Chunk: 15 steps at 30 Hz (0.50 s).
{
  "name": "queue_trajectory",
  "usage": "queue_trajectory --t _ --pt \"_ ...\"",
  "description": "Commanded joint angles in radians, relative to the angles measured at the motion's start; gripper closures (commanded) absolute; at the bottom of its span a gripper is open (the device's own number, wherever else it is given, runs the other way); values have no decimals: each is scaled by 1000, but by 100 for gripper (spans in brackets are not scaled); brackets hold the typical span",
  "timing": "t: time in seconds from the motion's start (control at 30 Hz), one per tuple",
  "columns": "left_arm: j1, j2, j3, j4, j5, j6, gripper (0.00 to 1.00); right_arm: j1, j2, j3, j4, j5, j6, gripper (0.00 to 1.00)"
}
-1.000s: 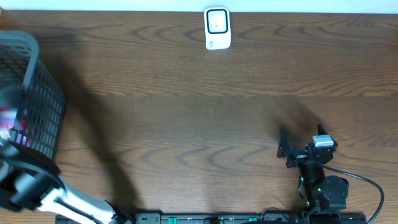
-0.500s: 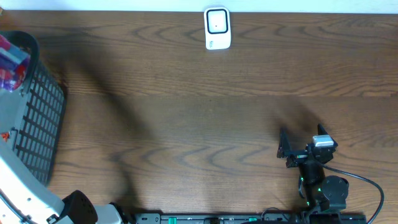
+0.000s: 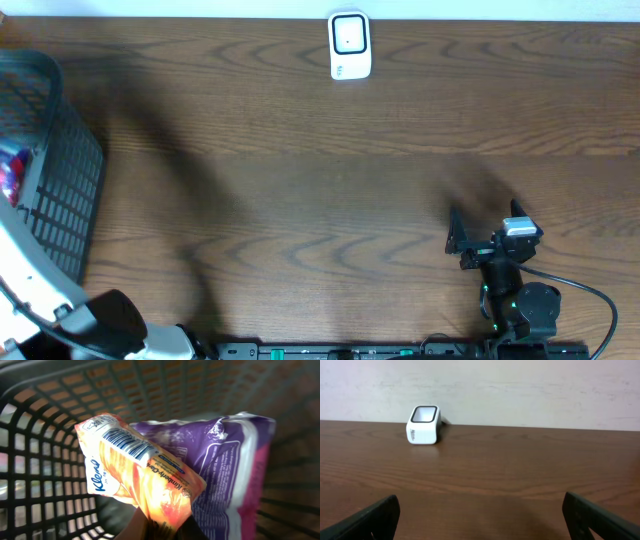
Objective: Scan the item barcode
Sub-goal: 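Grasp the orange Kleenex tissue pack inside the basket with left gripper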
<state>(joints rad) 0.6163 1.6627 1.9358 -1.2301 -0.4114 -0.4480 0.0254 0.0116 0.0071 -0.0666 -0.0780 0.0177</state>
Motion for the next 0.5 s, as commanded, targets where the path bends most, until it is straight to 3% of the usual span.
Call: queue_trajectory --t 0.0,0.2,0.47 --pt "24 58 -66 -3 -79 -3 93 -5 -6 -2 -4 1 11 1" --pt "51 174 -217 13 -80 -41 93 -5 -6 -2 -4 1 11 1" --pt "58 325 -262 3 -79 -70 93 -5 -6 -2 -4 1 11 1"
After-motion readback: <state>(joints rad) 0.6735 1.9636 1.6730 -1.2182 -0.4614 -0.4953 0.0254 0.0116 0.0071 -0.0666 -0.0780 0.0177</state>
